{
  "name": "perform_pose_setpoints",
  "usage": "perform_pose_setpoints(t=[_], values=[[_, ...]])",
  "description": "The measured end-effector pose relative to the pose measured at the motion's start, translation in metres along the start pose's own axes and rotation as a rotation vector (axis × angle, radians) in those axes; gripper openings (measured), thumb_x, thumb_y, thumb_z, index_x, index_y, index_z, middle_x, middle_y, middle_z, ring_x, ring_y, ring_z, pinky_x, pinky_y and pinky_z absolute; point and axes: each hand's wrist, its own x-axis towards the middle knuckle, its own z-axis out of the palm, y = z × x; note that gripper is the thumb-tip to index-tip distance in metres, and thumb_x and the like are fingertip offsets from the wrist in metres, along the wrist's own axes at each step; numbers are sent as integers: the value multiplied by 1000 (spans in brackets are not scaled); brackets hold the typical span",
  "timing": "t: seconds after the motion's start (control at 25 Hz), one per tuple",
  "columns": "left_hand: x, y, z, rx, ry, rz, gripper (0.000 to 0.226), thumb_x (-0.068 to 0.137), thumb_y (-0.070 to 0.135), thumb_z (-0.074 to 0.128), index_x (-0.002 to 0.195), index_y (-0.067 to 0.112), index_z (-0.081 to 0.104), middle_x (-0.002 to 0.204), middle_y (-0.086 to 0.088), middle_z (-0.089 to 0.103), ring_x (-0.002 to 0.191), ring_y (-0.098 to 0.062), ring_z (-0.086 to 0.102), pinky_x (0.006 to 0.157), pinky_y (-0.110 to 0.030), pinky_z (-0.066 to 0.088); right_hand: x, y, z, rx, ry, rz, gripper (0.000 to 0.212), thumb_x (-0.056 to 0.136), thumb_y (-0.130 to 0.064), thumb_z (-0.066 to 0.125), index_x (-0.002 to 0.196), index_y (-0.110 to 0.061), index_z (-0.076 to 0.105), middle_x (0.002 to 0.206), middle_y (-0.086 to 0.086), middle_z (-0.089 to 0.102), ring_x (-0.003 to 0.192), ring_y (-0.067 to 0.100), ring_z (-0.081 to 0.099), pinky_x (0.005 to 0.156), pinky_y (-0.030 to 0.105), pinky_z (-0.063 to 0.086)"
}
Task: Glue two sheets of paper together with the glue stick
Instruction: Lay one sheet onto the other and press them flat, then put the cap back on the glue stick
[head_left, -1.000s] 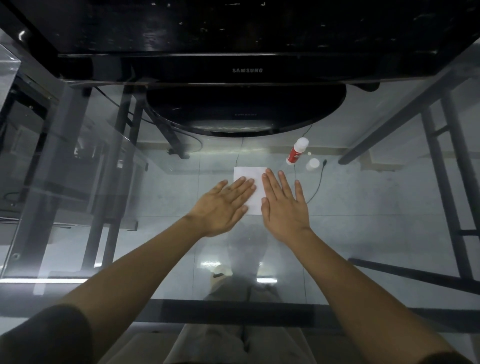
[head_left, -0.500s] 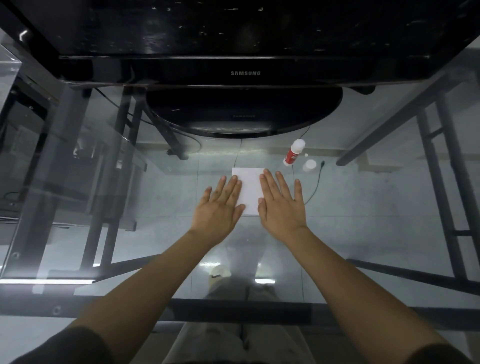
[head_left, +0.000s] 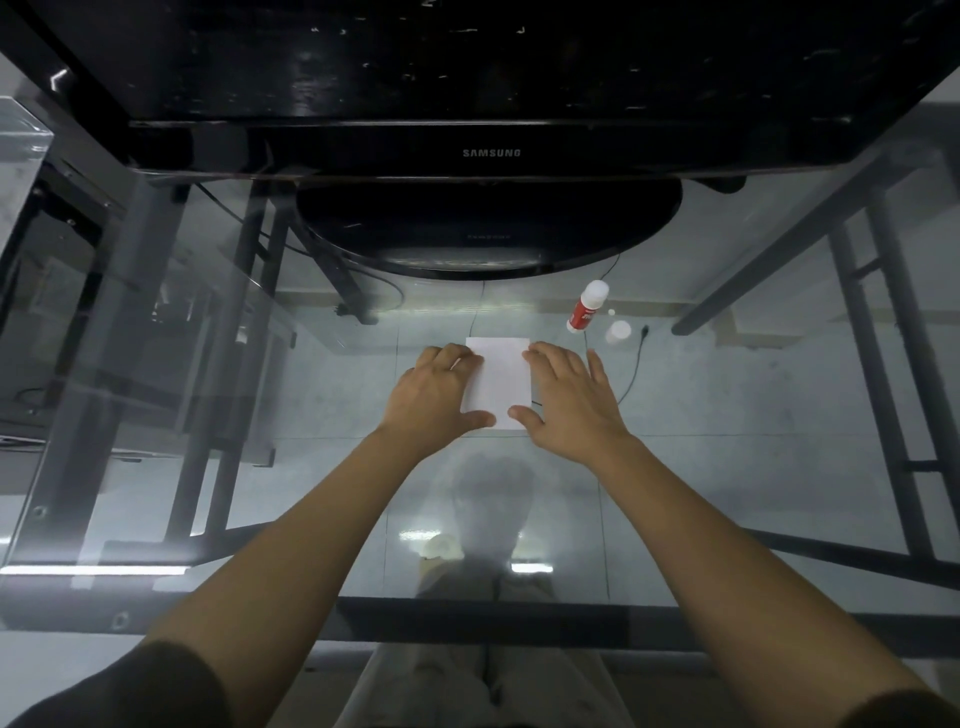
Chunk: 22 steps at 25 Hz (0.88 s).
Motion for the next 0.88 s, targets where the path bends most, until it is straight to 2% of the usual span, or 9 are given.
perform_pose_setpoints(t=[0.2, 0.36, 0.44, 0.6, 0.76, 0.88], values=[[-3, 4, -5, -78, -2, -24, 73, 75, 49, 67, 133, 15, 37, 138, -3, 41, 122, -23, 37, 94, -39, 42, -6, -3, 2, 114, 41, 5, 68, 88, -43, 51, 142, -12, 24, 151, 5, 27, 137, 23, 26, 115, 44, 19], [-9, 10, -6, -272, 178, -54, 54, 85, 31, 60, 131, 12, 40, 136, -8, 46, 120, -25, 44, 97, -35, 40, -29, 4, 7, 234, 214, 53, 50, 93, -32, 46, 138, -10, 36, 145, 8, 39, 132, 25, 37, 110, 36, 29], [-2, 23, -8, -333, 224, -51, 45, 91, 24, 53, 132, 10, 43, 136, -11, 49, 122, -27, 46, 101, -35, 37, -46, 15, 13, 239, 257, 154, 48, 96, -29, 42, 139, -9, 35, 148, 10, 37, 137, 25, 32, 112, 34, 22], [34, 60, -16, -441, 178, -25, 48, 89, 28, 58, 132, 12, 46, 133, -13, 54, 119, -27, 51, 102, -37, 39, -70, 43, 25, 207, 187, 353, 57, 99, -36, 27, 147, -13, 8, 158, 5, 6, 145, 19, 1, 115, 33, -1], [70, 87, -18, -536, 134, -39, 57, 81, 30, 68, 131, 13, 46, 132, -11, 54, 115, -26, 53, 97, -38, 43, -74, 55, 35, 125, 108, 369, 60, 97, -41, 19, 147, -15, -4, 158, 4, -7, 143, 17, -13, 113, 33, -8], [85, 94, -15, -556, 117, 3, 48, 78, 25, 71, 120, 11, 53, 119, -13, 61, 106, -26, 57, 89, -34, 45, -73, 56, 38, 92, 96, 377, 61, 97, -43, 16, 147, -16, -6, 158, 3, -9, 137, 13, -21, 112, 33, -10]])
